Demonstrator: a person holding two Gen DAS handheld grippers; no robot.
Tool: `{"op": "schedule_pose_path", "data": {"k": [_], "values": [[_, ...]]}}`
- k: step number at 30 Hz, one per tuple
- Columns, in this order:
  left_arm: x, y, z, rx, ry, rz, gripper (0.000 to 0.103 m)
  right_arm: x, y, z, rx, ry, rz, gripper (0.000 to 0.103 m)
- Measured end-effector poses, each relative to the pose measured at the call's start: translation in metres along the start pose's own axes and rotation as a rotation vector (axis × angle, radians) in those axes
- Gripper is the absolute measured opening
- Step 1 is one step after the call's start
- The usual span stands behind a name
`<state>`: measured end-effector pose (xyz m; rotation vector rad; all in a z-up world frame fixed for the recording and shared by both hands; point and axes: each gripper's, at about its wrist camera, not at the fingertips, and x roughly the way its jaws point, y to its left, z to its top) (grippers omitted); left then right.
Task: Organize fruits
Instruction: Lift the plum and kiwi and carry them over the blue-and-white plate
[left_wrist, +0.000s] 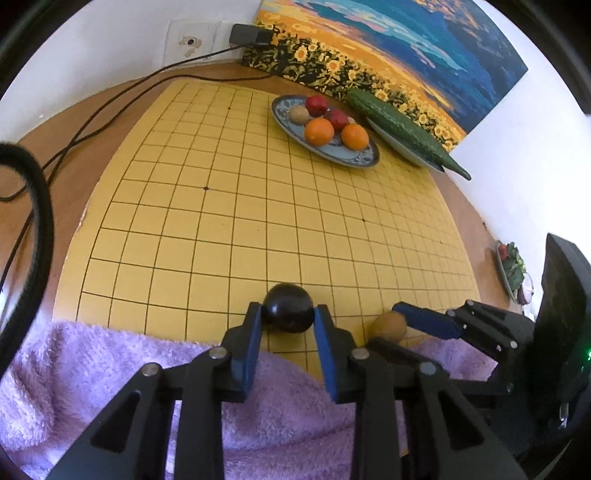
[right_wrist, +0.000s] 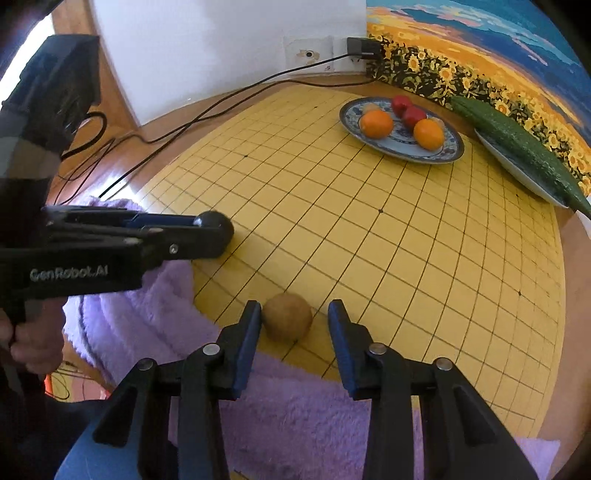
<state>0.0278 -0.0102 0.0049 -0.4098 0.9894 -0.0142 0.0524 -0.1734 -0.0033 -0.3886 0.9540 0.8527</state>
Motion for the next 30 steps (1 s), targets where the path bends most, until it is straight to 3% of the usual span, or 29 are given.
{"op": "schedule_pose_path", "data": {"k": [1, 7, 11, 22, 30], "values": [[0.0, -0.001, -0.001, 0.002, -0.002, 0.004, 0.029, -0.001, 0.0, -0.001, 0.001, -0.008, -0.003, 0.029], [-0.007, -0.007, -0.005, 0.025, -0.01, 0.01, 0.028, -0.005, -0.002, 0.003, -0.026, -0.028, -0.031, 0.028], [-0.022, -0.017, 0.0, 0.061, -0.026, 0.032, 0.028, -0.026, -0.012, 0.015, 0.012, -0.092, -0.014, 0.028], [-0.086, -0.031, 0.034, 0.075, -0.159, 0.018, 0.028, -0.086, -0.034, 0.041, 0.103, -0.202, -0.034, 0.029], [-0.101, -0.049, 0.052, 0.132, -0.208, -0.003, 0.028, -0.122, -0.043, 0.058, 0.143, -0.295, -0.051, 0.029]]}}
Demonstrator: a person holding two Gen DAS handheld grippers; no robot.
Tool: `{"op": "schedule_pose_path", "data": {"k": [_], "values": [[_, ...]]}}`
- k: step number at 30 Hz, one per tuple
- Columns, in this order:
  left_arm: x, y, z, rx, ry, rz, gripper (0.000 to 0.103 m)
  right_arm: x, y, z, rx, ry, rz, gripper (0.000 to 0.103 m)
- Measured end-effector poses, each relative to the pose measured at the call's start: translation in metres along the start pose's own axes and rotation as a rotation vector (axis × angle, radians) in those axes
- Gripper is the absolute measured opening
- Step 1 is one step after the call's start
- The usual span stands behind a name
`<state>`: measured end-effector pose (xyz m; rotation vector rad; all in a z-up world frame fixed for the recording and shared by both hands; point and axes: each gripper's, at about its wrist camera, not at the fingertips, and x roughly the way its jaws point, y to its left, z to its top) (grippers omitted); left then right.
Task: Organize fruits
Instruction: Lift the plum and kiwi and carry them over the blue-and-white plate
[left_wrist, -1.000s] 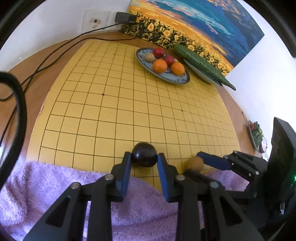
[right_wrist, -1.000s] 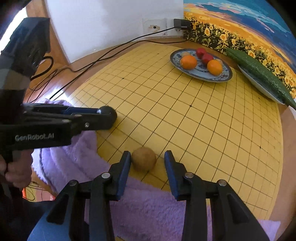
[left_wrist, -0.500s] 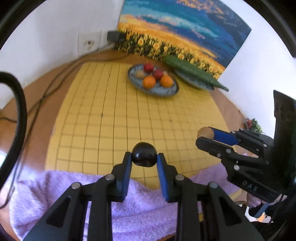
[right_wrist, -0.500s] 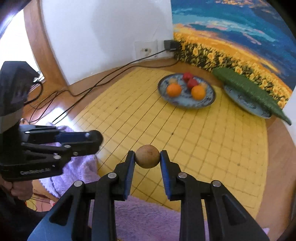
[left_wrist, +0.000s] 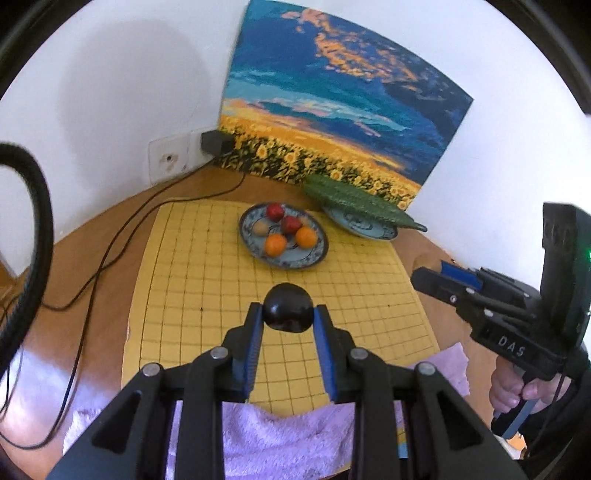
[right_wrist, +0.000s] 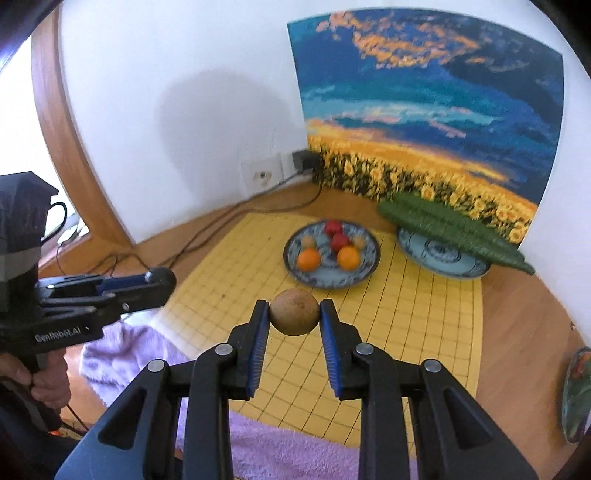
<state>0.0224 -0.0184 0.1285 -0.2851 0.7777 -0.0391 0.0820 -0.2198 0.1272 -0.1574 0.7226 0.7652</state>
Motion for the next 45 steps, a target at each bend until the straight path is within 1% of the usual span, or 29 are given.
{"op": "schedule_pose_path", "data": {"k": [4, 8, 13, 17, 22, 27, 32, 36, 39, 45], "values": [[0.007, -0.005, 0.005, 0.014, 0.002, -0.006, 0.028, -0.004, 0.001, 0.008, -0.016, -0.023, -0.002, 0.029], [0.016, -0.002, 0.011, 0.012, 0.008, -0.007, 0.028, 0.001, 0.0, 0.011, -0.023, -0.022, -0.004, 0.029], [0.028, 0.003, 0.015, 0.004, 0.023, 0.0, 0.028, 0.017, -0.005, 0.013, -0.012, 0.007, -0.011, 0.029], [0.039, 0.01, 0.015, -0.005, 0.043, 0.016, 0.029, 0.029, -0.007, 0.014, -0.006, 0.028, 0.006, 0.029], [0.052, 0.021, 0.019, -0.028, 0.063, 0.029, 0.029, 0.041, -0.005, 0.018, -0.027, 0.04, 0.018, 0.029], [0.064, 0.028, 0.026, -0.046, 0.075, 0.038, 0.029, 0.057, -0.01, 0.026, -0.035, 0.062, 0.028, 0.029], [0.079, 0.029, 0.038, -0.036, 0.082, 0.043, 0.029, 0.071, -0.018, 0.031, -0.035, 0.078, 0.034, 0.029], [0.093, 0.028, 0.051, -0.035, 0.076, 0.019, 0.029, 0.086, -0.026, 0.035, -0.029, 0.099, 0.03, 0.029], [0.105, 0.029, 0.061, -0.037, 0.073, -0.021, 0.029, 0.098, -0.033, 0.036, -0.023, 0.112, 0.022, 0.029], [0.14, 0.028, 0.073, -0.009, 0.102, -0.051, 0.029, 0.129, -0.045, 0.036, -0.021, 0.16, 0.018, 0.029]]}}
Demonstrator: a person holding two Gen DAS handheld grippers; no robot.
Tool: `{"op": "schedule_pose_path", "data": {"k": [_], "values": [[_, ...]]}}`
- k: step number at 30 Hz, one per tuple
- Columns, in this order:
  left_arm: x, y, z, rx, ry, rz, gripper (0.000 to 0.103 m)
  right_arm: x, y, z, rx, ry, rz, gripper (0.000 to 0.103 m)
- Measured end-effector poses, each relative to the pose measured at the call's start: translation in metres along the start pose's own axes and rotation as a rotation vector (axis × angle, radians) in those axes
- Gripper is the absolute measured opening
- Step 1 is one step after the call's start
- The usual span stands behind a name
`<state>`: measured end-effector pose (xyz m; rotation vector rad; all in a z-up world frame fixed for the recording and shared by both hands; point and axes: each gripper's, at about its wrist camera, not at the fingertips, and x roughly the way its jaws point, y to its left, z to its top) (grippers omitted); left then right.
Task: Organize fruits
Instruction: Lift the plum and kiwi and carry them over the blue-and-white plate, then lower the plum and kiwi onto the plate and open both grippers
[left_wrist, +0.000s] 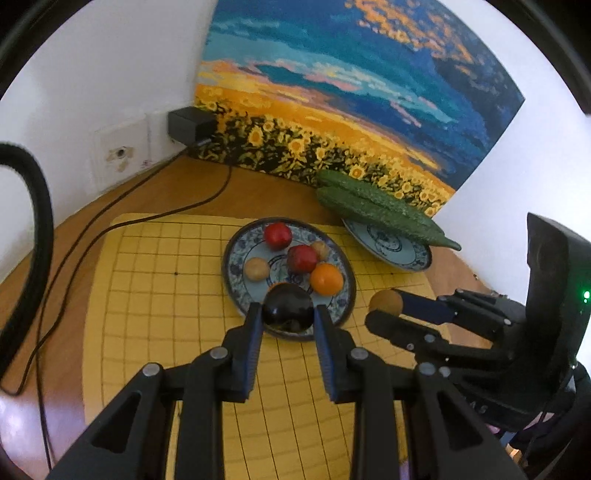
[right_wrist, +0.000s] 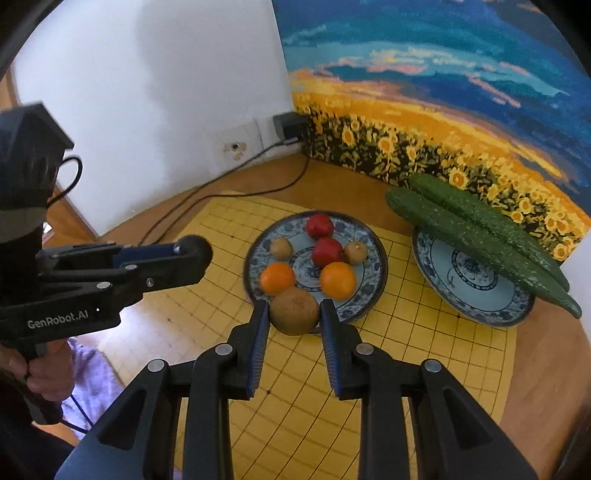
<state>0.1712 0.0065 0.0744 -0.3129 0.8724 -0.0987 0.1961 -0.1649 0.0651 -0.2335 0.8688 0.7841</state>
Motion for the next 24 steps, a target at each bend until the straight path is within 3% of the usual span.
{"op": "schedule_pose_path", "data": {"k": [10, 18, 24], "values": [[0.056, 0.037, 0.012, -0.04, 0.077, 0.002, 0.029, 0.038, -0.028, 0.023, 0.045, 0.012, -0.033, 0.029], [0.074, 0.052, 0.015, -0.108, 0.095, -0.102, 0.029, 0.063, -0.058, 0.033, 0.135, 0.026, -0.033, 0.029], [0.085, 0.053, 0.019, -0.149, 0.112, -0.16, 0.029, 0.074, -0.071, 0.03, 0.205, 0.026, 0.041, 0.029]]}}
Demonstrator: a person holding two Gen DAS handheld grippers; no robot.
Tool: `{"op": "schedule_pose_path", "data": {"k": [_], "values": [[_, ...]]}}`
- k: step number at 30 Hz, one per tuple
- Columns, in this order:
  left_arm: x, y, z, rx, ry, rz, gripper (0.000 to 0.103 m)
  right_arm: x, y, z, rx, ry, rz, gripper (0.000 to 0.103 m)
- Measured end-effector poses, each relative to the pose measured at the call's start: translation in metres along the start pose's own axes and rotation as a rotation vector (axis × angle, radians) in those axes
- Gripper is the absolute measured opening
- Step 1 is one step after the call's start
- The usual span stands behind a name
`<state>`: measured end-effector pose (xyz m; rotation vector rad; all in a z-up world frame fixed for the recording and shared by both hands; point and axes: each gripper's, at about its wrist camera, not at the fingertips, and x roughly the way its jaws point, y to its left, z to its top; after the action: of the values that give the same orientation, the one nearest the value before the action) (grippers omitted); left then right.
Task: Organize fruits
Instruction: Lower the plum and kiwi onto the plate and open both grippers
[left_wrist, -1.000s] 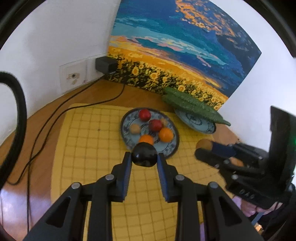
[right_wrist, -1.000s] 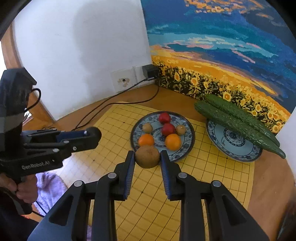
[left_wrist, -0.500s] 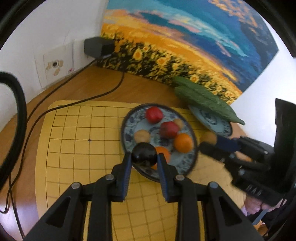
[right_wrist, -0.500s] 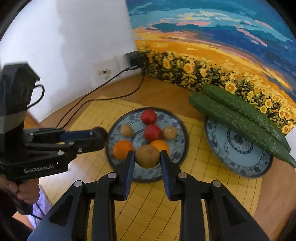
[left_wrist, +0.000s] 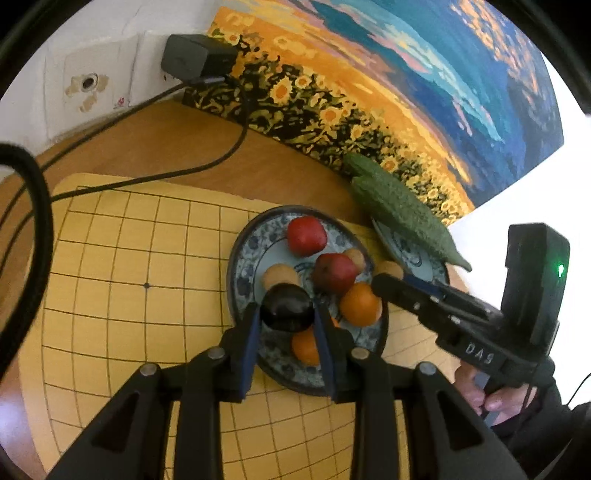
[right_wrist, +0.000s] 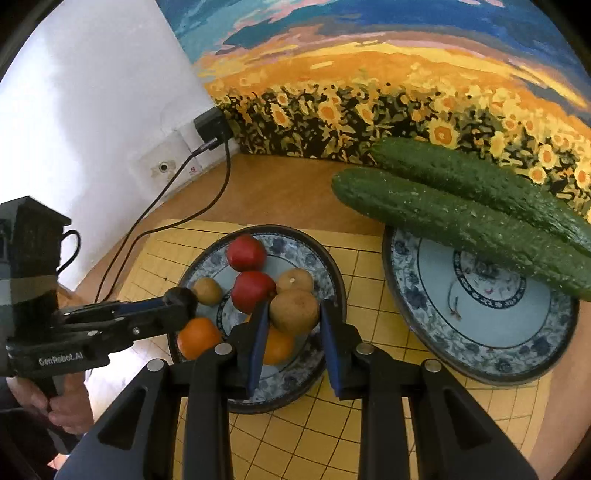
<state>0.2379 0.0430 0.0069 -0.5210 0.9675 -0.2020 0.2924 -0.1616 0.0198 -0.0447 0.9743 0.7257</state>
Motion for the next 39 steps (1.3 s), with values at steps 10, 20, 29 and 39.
{"op": "schedule_pose_path", "data": {"k": [10, 20, 29, 39], "values": [[0.014, -0.01, 0.013, 0.016, 0.073, -0.014, 0.049, 0.011, 0.012, 0.006, -0.054, 0.054, 0.089, 0.04], [0.006, -0.008, 0.006, -0.033, 0.062, -0.043, 0.053, 0.021, 0.016, 0.005, -0.074, 0.104, 0.064, 0.059], [-0.007, -0.017, 0.0, -0.003, 0.042, -0.033, 0.053, 0.005, 0.013, 0.011, -0.069, 0.033, 0.042, 0.06], [-0.032, -0.04, -0.007, 0.063, 0.001, 0.024, 0.053, -0.022, 0.018, 0.005, -0.074, 0.001, 0.03, 0.06]]}}
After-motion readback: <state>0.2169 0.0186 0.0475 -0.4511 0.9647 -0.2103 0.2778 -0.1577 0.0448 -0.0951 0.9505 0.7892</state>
